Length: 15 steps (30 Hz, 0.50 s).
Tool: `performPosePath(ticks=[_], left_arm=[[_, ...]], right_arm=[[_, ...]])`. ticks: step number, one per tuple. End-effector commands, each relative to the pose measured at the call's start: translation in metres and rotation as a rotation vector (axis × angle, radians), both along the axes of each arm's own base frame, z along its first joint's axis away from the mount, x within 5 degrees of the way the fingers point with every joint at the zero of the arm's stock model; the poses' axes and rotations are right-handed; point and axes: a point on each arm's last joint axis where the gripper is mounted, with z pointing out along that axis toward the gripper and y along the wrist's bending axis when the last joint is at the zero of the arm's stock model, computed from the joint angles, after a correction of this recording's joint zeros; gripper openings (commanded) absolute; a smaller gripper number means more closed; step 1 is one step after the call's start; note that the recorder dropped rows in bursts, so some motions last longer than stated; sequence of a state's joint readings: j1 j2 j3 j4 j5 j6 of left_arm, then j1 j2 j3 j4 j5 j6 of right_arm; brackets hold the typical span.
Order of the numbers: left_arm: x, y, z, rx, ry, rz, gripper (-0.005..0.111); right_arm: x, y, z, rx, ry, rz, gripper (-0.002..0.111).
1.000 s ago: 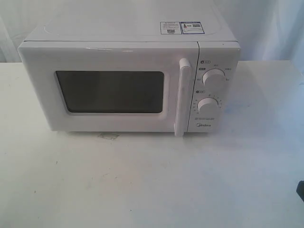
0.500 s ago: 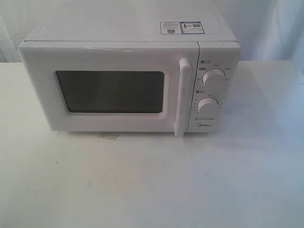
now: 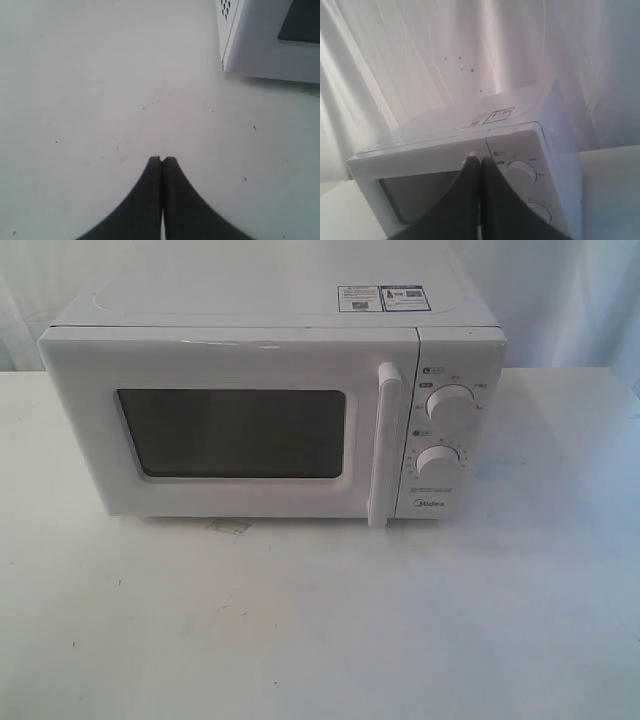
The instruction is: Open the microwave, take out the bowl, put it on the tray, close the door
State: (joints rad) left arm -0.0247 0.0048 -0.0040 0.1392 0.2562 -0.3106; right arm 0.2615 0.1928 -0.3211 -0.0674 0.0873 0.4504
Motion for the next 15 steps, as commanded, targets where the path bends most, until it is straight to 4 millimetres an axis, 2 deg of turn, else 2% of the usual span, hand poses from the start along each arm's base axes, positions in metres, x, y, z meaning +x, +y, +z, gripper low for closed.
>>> performPosePath(ticks=[1,5,9,12,15], left_arm=[[0.0,0.0,-0.001,0.001,-0.003,0.002,0.0],[0.0,0.0,-0.001,0.001,-0.003,0.002,0.0],[0.0,0.0,-0.001,0.001,-0.003,0.002,0.0],[0.0,0.0,-0.001,0.001,-0.003,0.002,0.0],[0.0,0.0,-0.001,0.001,-0.003,0.002,0.0]], right_arm=[[0.013,0.007,0.024,0.0,0.076,0.045,0.0],[0.026,0.014,0.039,-0.083,0.18,0.079,0.0],[0.034,0.022,0.039,-0.193,0.338,0.132,0.0],[0.037,0.033,0.036,-0.293,0.417,0.241,0.0],[0.041,0.046,0.034,-0.313,0.465,0.373,0.0]])
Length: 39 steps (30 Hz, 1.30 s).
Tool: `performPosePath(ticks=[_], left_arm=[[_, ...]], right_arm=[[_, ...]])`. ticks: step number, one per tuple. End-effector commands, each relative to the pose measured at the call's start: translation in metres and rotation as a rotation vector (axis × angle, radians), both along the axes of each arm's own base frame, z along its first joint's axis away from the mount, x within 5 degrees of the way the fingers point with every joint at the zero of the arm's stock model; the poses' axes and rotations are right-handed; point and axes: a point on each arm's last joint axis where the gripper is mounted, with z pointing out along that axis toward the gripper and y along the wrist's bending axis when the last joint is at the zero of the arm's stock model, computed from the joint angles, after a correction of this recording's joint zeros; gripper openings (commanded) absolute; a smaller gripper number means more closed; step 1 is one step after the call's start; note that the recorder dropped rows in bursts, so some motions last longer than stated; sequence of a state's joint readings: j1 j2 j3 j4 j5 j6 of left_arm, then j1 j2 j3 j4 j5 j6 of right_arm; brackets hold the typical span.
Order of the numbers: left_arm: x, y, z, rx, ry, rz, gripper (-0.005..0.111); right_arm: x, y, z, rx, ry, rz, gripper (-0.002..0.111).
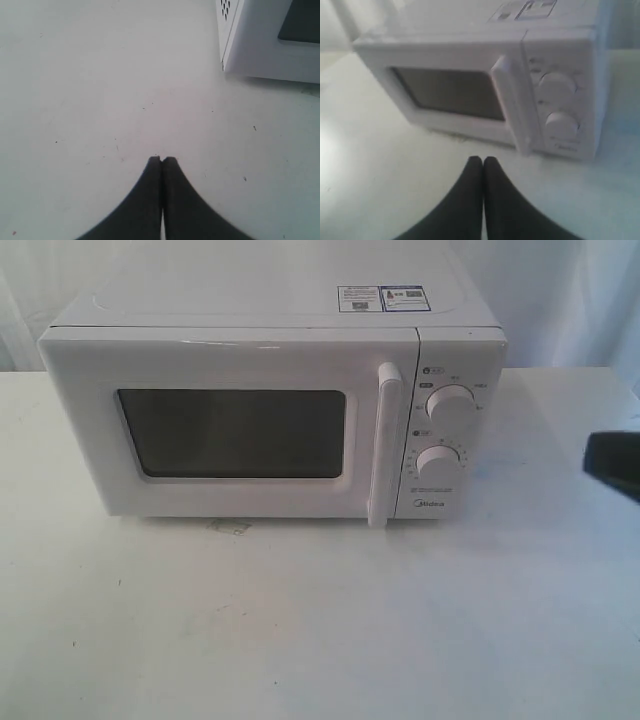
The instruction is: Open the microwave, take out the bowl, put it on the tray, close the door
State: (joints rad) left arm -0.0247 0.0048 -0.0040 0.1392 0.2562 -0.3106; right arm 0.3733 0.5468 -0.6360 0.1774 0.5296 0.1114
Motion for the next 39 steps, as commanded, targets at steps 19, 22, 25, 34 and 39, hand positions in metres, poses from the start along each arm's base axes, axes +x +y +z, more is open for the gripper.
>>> performPosePath(ticks=[19,22,25,34,39], left_arm=[[0.0,0.0,-0.001,0.001,-0.003,0.002,0.0],[0.0,0.0,-0.001,0.001,-0.003,0.002,0.0],[0.0,0.0,-0.001,0.001,-0.003,0.002,0.0],[0.0,0.0,-0.001,0.001,-0.003,0.002,0.0],[0.0,0.0,-0.001,0.001,-0.003,0.002,0.0]], right_arm=[[0.062,0.056,-0.038,-0.254,-0.263,0.456,0.0],[0.074,0.051,-0.043,-0.225,-0.231,0.347,0.0],[0.086,0.046,-0.055,-0.301,-0.182,0.273,0.0],[0.126,0.045,-0.089,-0.394,0.02,0.134,0.0],[0.148,0.049,-0.08,-0.273,0.097,0.109,0.0]])
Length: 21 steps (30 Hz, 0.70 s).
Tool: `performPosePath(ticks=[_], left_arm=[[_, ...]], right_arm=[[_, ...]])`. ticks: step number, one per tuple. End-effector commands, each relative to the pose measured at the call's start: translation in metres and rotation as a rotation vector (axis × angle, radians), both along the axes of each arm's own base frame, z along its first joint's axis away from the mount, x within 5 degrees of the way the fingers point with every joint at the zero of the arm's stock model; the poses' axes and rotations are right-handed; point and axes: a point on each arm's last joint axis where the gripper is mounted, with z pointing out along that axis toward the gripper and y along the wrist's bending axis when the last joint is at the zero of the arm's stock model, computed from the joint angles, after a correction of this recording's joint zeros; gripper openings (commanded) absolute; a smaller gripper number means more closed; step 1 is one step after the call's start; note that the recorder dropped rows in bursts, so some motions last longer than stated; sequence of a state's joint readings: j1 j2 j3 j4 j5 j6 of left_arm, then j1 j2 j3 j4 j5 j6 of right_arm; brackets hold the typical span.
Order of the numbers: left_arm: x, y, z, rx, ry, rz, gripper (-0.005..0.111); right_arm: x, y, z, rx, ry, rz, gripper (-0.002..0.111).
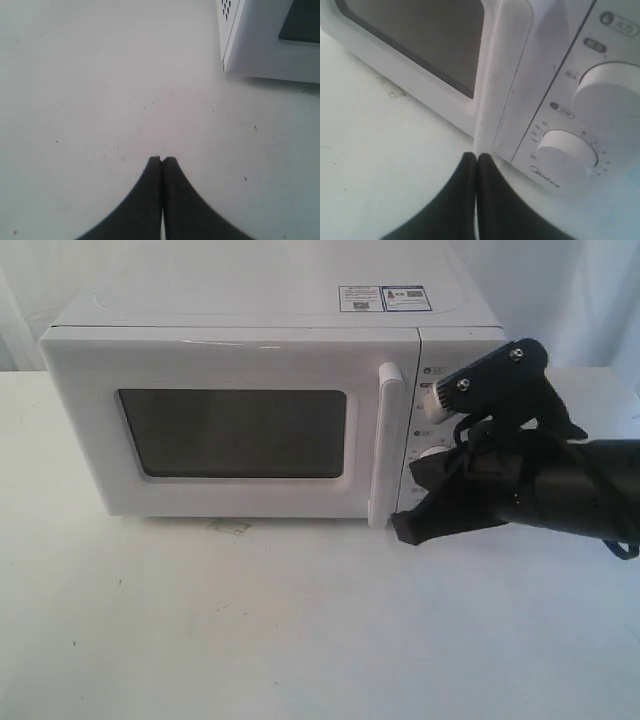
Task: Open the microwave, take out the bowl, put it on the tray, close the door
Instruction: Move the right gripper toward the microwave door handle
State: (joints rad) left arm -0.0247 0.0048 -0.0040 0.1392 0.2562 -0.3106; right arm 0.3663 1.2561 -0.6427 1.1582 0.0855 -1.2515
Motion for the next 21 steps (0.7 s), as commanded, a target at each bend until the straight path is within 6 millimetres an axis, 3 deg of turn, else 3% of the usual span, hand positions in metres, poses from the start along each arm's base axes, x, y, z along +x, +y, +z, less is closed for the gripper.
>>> performPosePath(ticks=[1,4,8,9,11,13,16,21], left_arm=[[0.0,0.0,-0.001,0.001,-0.003,0.002,0.0],[0.0,0.0,-0.001,0.001,-0.003,0.002,0.0],[0.0,0.0,-0.001,0.001,-0.003,0.002,0.0],[0.0,0.0,-0.001,0.001,-0.003,0.002,0.0],[0.0,0.0,-0.001,0.001,-0.003,0.002,0.0],[0.0,0.0,-0.001,0.001,-0.003,0.002,0.0],[0.0,0.0,-0.001,0.001,-0.003,0.002,0.0],[0.0,0.0,-0.001,0.001,-0.003,0.002,0.0]], right_arm=[[0.013,-0.005,0.013,0.13,0.08,-0.03,0.0],[0.016,-0.01,0.017,0.163,0.18,0.149,0.0],[0.013,-0.023,0.028,0.402,-0.005,0.621,0.0],[0.016,-0.028,0.024,0.408,-0.06,0.621,0.0],[0.032,-0.041,0.002,0.318,-0.022,0.398,0.0],[0.035,-0.048,-0.013,0.272,-0.027,0.287,0.001],[0.031,-0.039,-0.028,0.201,-0.058,0.322,0.023],[0.037,-0.034,-0.024,0.202,-0.074,0.344,0.044]])
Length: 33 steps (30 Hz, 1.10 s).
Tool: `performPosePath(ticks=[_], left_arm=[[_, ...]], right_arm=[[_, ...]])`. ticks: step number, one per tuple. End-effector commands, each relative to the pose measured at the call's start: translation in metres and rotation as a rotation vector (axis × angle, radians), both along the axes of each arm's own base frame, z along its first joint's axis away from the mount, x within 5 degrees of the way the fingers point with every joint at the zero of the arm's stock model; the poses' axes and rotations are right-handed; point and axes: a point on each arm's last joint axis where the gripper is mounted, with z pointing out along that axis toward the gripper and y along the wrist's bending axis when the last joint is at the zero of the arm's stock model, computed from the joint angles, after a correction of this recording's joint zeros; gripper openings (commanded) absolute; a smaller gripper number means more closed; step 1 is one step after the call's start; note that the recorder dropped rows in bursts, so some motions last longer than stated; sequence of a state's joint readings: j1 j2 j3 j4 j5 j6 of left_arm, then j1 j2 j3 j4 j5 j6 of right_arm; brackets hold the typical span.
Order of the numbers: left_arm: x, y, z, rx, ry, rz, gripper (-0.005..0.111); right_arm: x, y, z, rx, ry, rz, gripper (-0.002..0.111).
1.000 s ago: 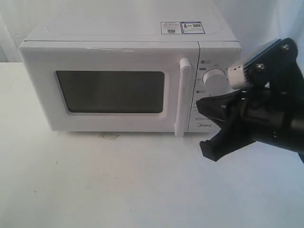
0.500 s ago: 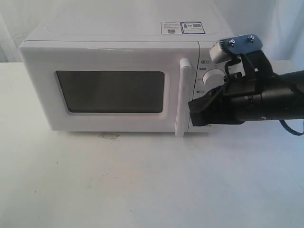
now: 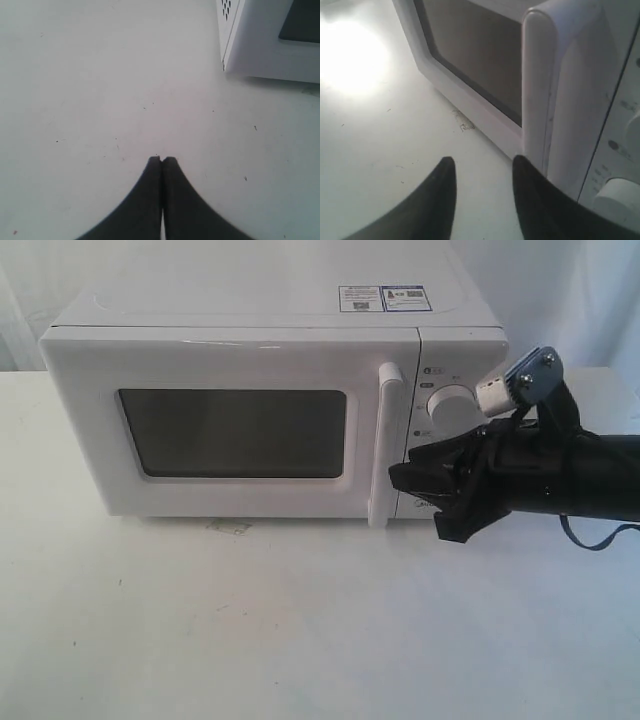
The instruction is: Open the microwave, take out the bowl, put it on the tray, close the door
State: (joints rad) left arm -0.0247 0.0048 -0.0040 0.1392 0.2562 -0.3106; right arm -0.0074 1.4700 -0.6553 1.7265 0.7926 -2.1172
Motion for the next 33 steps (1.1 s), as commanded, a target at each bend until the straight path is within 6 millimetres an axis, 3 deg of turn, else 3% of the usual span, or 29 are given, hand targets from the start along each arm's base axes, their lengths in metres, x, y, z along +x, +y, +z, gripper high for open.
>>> performPosePath(ticks=[1,4,21,33], left_arm=[[0.0,0.0,-0.001,0.001,-0.003,0.002,0.0],[0.0,0.0,-0.001,0.001,-0.003,0.002,0.0],[0.0,0.0,-0.001,0.001,-0.003,0.002,0.0],[0.0,0.0,-0.001,0.001,-0.003,0.002,0.0]], right_arm=[[0.006,0.002,0.003,0.009,-0.026,0.016,0.048],[0.011,0.005,0.004,0.033,-0.033,0.046,0.058],[0.042,0.009,-0.002,0.079,-0.026,0.095,0.059],[0.044,0.009,-0.009,0.043,-0.01,0.118,0.059]])
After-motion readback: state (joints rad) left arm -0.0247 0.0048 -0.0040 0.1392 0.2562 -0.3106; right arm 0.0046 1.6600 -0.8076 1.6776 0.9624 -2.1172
